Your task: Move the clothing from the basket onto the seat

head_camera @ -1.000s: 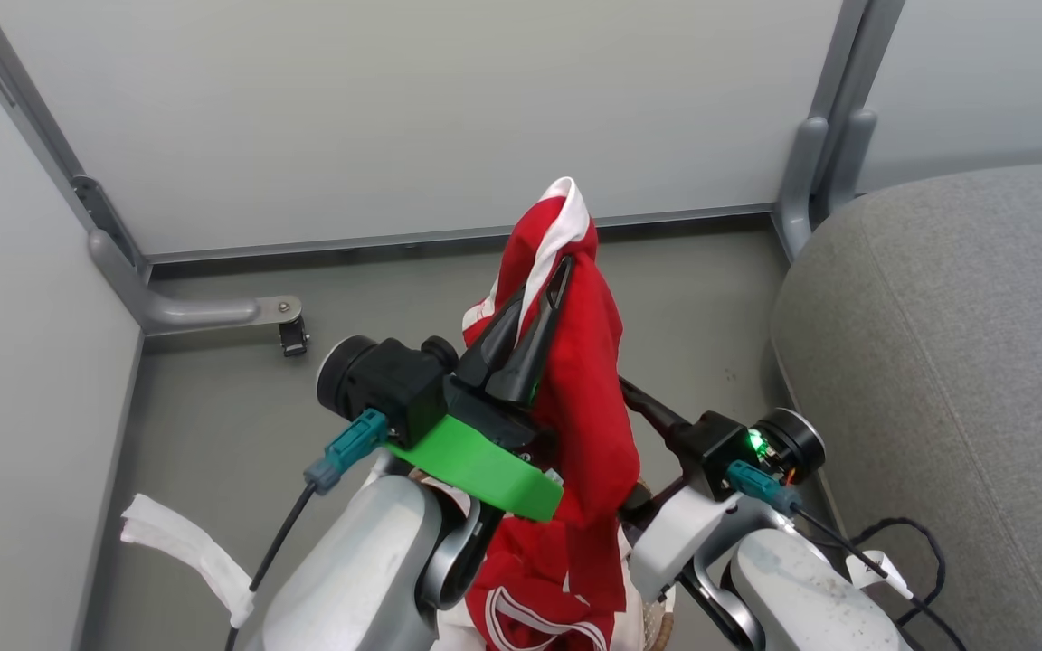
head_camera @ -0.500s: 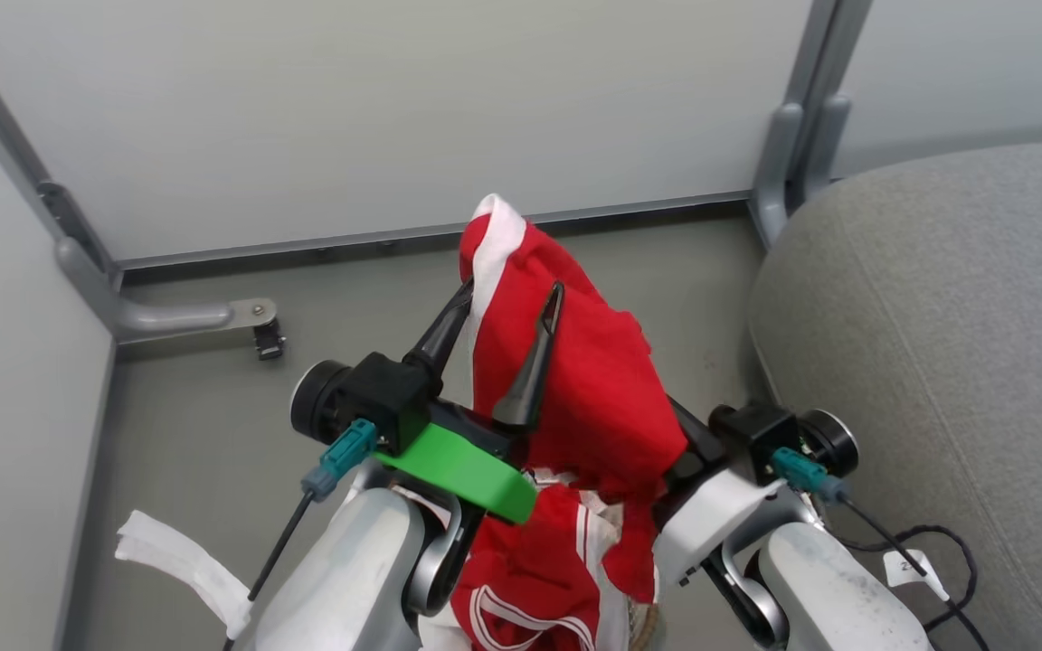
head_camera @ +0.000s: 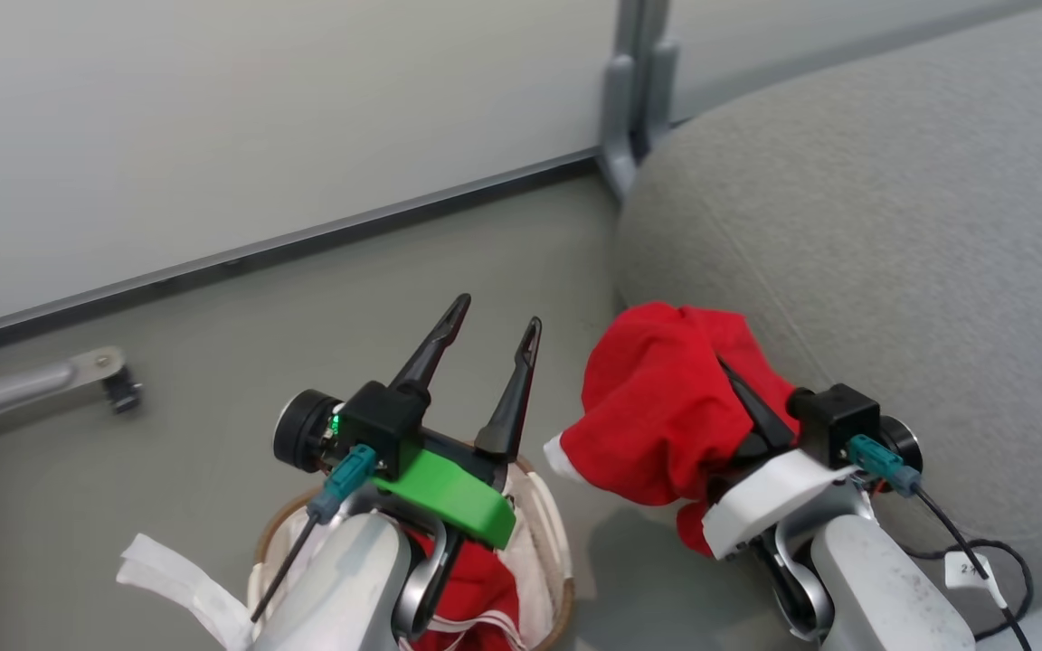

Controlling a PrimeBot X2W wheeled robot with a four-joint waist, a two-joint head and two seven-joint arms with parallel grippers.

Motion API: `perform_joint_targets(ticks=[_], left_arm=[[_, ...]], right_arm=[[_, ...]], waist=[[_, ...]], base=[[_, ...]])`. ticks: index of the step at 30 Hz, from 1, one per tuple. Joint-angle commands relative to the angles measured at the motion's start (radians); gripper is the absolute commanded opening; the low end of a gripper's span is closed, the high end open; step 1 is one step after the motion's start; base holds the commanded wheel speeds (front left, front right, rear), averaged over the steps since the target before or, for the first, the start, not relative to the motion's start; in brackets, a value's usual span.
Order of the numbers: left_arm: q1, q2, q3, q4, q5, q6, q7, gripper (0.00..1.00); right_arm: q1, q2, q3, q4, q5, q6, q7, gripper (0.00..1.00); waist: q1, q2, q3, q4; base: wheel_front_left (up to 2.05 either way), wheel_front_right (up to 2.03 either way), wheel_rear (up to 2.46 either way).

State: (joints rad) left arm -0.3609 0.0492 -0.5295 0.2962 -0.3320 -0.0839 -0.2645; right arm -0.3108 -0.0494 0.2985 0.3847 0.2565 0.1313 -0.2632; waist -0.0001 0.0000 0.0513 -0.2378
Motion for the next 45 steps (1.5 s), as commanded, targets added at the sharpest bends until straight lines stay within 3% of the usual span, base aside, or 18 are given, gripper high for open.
perform_joint_targets(ticks=[1, 8, 14, 19, 38, 45], left_arm=[[0.015, 0.004, -0.004, 0.004, 0.016, -0.008, 0.000, 1.00], [0.044, 0.004, 0.004, 0.013, 0.052, -0.022, 0.000, 1.00], [0.037, 0.005, -0.011, 0.011, 0.048, -0.031, 0.000, 1.00], [0.029, 0.005, -0.009, 0.029, 0.068, -0.036, 0.000, 1.00], [-0.101, 0.019, -0.013, 0.053, 0.135, -0.048, 0.000, 1.00], [-0.173, 0.028, -0.041, 0.034, 0.139, -0.048, 0.000, 1.00]], right_arm=[[0.024, -0.003, -0.014, -0.002, 0.006, -0.001, -0.002, 0.00], [0.063, -0.003, -0.059, -0.005, 0.021, -0.001, -0.002, 0.00], [0.080, -0.002, -0.109, 0.014, 0.008, -0.001, -0.002, 0.00], [-0.018, -0.030, -0.123, 0.044, -0.026, -0.001, -0.002, 0.00], [-0.649, -0.362, -0.252, 0.338, -0.141, -0.001, -0.002, 0.00], [-0.763, -0.448, -0.400, 0.444, -0.190, -0.001, -0.002, 0.00]], waist=[[0.0001, 0.0000, 0.050, -0.138], [0.0001, 0.0000, 0.058, -0.266], [0.0001, 0.0000, 0.088, -0.287], [0.0001, 0.0000, 0.136, -0.287], [0.0001, 0.0000, 0.427, -0.058], [0.0001, 0.0000, 0.532, 0.027]], base=[[0.00, 0.00, 0.00], [0.00, 0.00, 0.00], [0.00, 0.00, 0.00], [0.00, 0.00, 0.00], [0.00, 0.00, 0.00], [0.00, 0.00, 0.00]])
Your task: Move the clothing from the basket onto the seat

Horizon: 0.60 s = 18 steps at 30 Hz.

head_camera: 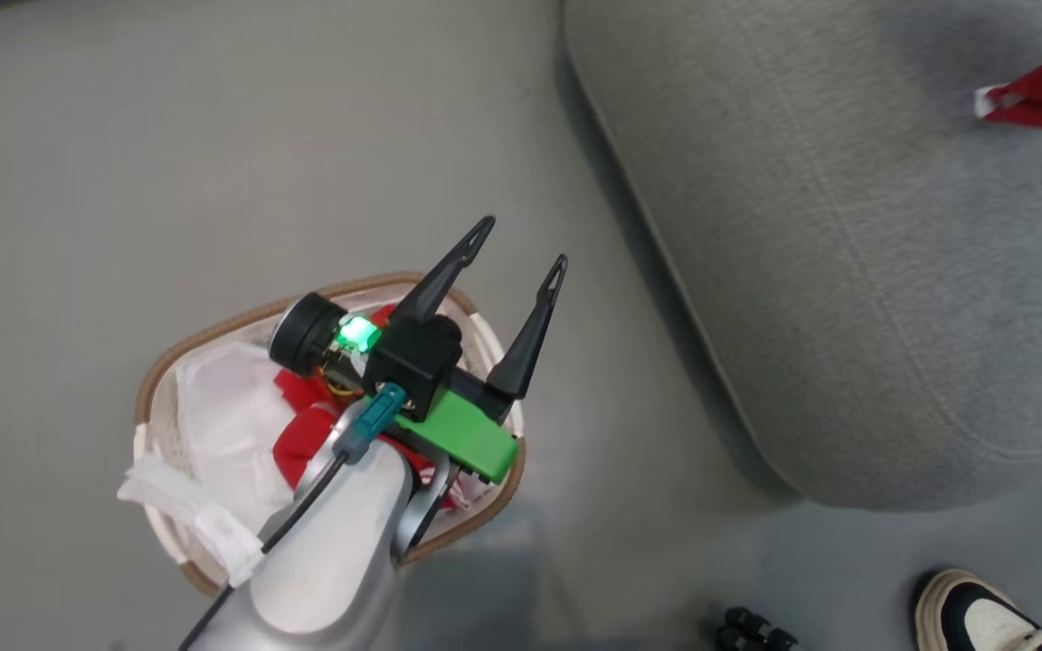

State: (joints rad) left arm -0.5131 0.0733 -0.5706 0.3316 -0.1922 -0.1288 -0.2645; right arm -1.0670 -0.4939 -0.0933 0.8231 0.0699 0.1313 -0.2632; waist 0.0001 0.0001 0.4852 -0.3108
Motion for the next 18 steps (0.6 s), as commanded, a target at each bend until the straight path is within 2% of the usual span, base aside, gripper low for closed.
perform_joint_targets(ticks=[1, 5, 8, 9, 10, 18], left_arm=[[-0.025, 0.004, -0.005, -0.002, -0.007, -0.003, 0.000, 1.00], [-0.042, 0.014, -0.012, 0.003, -0.020, -0.003, 0.000, 1.00], [-0.043, 0.020, -0.008, 0.006, -0.025, -0.003, 0.000, 1.00], [-0.042, 0.023, -0.006, 0.008, -0.026, -0.003, 0.000, 1.00], [-0.041, 0.025, -0.003, 0.010, -0.026, -0.003, 0.000, 1.00], [-0.001, 0.029, 0.058, 0.021, -0.020, -0.003, 0.000, 1.00]], right_arm=[[-0.009, -0.012, -0.032, 0.015, -0.010, -0.001, -0.002, 0.00], [0.018, -0.018, -0.129, 0.044, -0.044, -0.001, -0.002, 0.00], [0.065, 0.014, -0.193, 0.058, -0.079, -0.001, -0.002, 0.00], [0.081, 0.029, -0.222, 0.053, -0.088, -0.001, -0.002, 0.25], [0.105, 0.051, -0.239, 0.056, -0.093, -0.001, -0.002, 1.00], [0.289, 0.140, -0.263, 0.012, -0.097, -0.001, -0.002, 1.00]], waist=[[-0.0001, -0.0001, 0.107, 0.112], [-0.0001, -0.0001, 0.137, 0.142], [-0.0001, -0.0001, 0.151, 0.150], [-0.0001, -0.0001, 0.153, 0.150], [-0.0001, -0.0001, 0.153, 0.149], [-0.0001, -0.0001, 0.105, 0.117]], base=[[0.00, 0.00, 0.00], [0.00, 0.00, 0.00], [0.00, 0.00, 0.00], [0.00, 0.00, 0.00], [0.00, 0.00, 0.00], [0.00, 0.00, 0.00]])
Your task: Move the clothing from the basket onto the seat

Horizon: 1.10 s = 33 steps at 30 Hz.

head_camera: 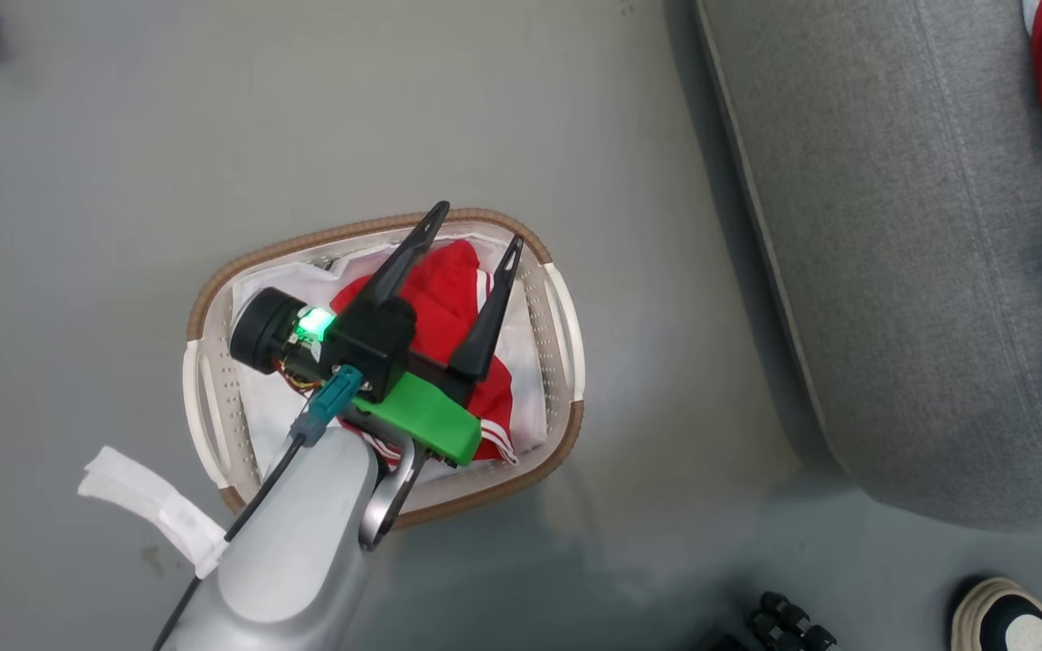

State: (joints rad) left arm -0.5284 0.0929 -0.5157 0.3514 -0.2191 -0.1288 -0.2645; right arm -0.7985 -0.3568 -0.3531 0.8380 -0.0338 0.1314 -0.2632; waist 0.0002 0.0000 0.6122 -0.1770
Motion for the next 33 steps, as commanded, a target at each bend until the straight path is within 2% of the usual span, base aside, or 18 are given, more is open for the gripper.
perform_joint_targets(ticks=[1, 9, 17, 28, 33], left_arm=[[0.016, 0.011, 0.007, 0.002, 0.008, -0.003, 0.000, 1.00], [0.067, 0.003, 0.048, 0.016, -0.006, -0.003, 0.000, 1.00], [0.160, 0.010, 0.161, 0.015, 0.005, 0.006, 0.000, 1.00], [0.242, -0.013, 0.330, -0.015, 0.022, 0.032, 0.000, 1.00], [0.269, -0.022, 0.395, -0.003, 0.049, 0.041, 0.000, 1.00]], right_arm=[[0.039, 0.008, -0.002, -0.009, 0.011, -0.001, -0.002, 1.00], [0.206, 0.057, 0.012, -0.067, 0.047, -0.001, -0.002, 1.00], [0.321, 0.114, 0.119, -0.128, 0.093, -0.001, -0.002, 1.00], [0.317, 0.177, 0.342, -0.246, 0.174, -0.001, -0.002, 1.00], [0.329, 0.208, 0.402, -0.303, 0.207, -0.001, -0.002, 1.00]], waist=[[-0.0002, 0.0000, -0.031, -0.021], [-0.0002, 0.0000, -0.123, -0.037], [-0.0002, 0.0000, -0.217, -0.030], [-0.0002, 0.0000, -0.308, 0.030], [-0.0002, 0.0000, -0.358, 0.068]], base=[[0.00, 0.00, 0.00], [0.00, 0.00, 0.00], [0.00, 0.00, 0.00], [0.00, 0.00, 0.00], [0.00, 0.00, 0.00]])
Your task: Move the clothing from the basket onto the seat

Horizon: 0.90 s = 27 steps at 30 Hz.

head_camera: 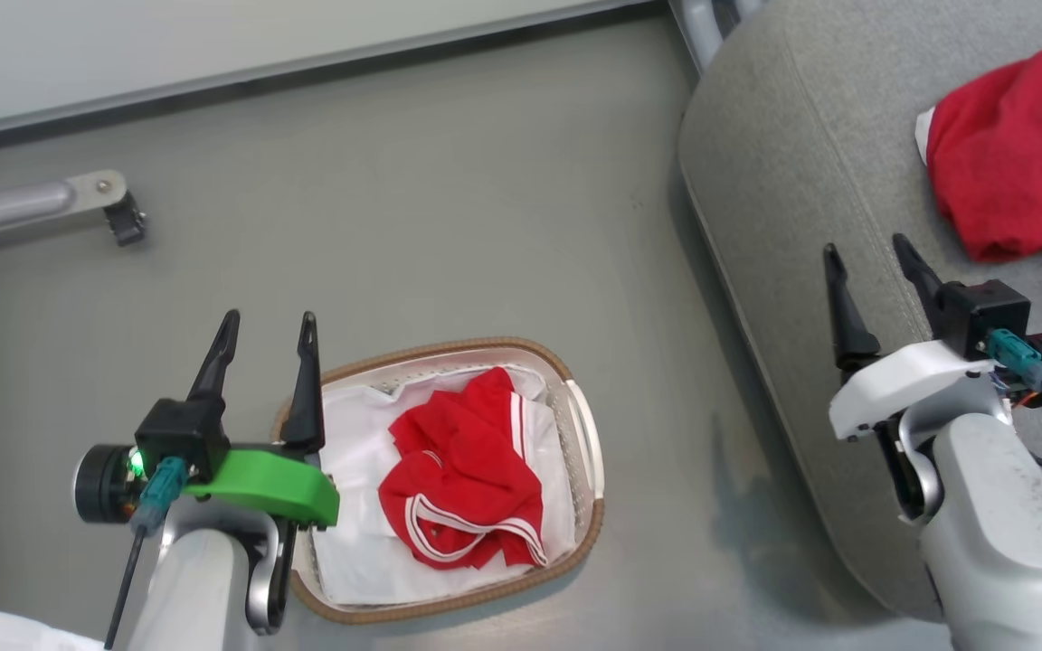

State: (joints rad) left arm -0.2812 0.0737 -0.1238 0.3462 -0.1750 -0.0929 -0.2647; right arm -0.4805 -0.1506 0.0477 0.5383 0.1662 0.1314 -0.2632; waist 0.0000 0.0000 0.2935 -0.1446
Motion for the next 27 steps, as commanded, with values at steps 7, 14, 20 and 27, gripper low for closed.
perform_joint_targets(ticks=[7, 14, 20, 27], left_arm=[[0.070, -0.012, 0.066, 0.003, 0.048, 0.013, 0.000, 1.00], [0.148, -0.018, 0.109, -0.023, 0.077, 0.020, 0.000, 1.00], [0.211, -0.021, 0.124, -0.036, 0.069, 0.004, 0.000, 1.00], [0.289, -0.022, 0.124, -0.046, 0.035, 0.024, 0.000, 1.00]], right_arm=[[0.084, 0.023, 0.055, -0.099, 0.044, -0.001, -0.002, 1.00], [0.163, 0.041, 0.042, -0.140, 0.054, -0.001, -0.002, 1.00], [0.226, 0.061, 0.021, -0.128, 0.044, -0.001, -0.002, 1.00], [0.279, 0.081, 0.011, -0.115, 0.036, -0.001, -0.002, 1.00]], waist=[[0.0000, 0.0000, -0.107, 0.107], [0.0000, 0.0000, -0.159, 0.151], [0.0000, 0.0000, -0.200, 0.167], [0.0000, 0.0000, -0.240, 0.159]], base=[[0.00, 0.00, 0.00], [0.00, 0.00, 0.00], [0.00, 0.00, 0.00], [0.00, 0.00, 0.00]])
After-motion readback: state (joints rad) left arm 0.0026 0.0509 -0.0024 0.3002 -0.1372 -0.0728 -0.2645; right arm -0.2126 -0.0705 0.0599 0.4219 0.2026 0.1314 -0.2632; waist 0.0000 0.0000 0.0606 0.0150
